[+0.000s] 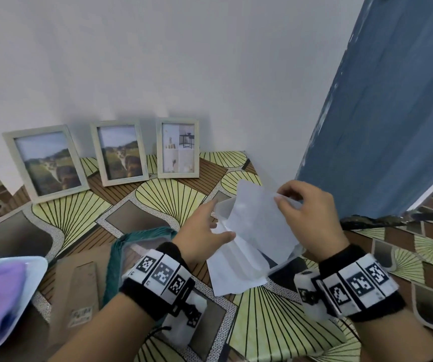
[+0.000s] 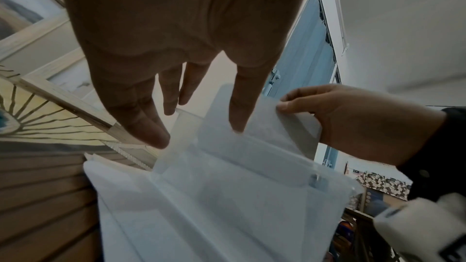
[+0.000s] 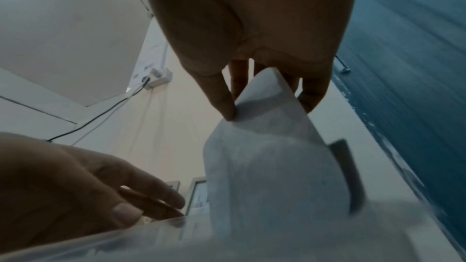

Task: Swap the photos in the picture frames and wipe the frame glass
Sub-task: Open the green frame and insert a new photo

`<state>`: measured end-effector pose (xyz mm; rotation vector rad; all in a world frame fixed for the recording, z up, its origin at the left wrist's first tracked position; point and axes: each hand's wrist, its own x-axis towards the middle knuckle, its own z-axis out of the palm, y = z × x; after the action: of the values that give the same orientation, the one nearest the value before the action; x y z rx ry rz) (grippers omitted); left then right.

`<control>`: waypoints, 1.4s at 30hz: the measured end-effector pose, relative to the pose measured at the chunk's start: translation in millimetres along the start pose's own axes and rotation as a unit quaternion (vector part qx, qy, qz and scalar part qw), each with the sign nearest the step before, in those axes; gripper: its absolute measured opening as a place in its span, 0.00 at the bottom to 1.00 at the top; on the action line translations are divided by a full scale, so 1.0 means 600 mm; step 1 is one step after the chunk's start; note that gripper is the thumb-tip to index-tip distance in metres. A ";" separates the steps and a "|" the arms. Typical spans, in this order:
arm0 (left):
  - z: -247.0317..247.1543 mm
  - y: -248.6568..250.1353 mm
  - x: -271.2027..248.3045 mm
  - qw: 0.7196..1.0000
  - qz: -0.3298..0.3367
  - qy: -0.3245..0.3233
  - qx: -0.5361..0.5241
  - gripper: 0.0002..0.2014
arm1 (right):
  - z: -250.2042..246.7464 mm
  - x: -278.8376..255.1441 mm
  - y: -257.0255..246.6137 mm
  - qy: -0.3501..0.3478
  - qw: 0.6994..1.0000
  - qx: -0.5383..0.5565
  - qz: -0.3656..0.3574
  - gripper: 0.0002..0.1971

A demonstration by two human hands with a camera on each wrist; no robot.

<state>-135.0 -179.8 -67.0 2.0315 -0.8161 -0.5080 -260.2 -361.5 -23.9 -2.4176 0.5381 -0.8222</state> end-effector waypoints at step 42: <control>-0.191 -0.178 -0.240 0.893 -0.086 -0.116 0.427 0.46 | 0.204 -0.106 -0.188 -0.406 0.896 -0.133 -0.119 0.29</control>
<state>-127.4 31.8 -87.4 2.9126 -1.1426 -0.5517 -205.6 -197.9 -67.8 -2.8071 0.0156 0.2454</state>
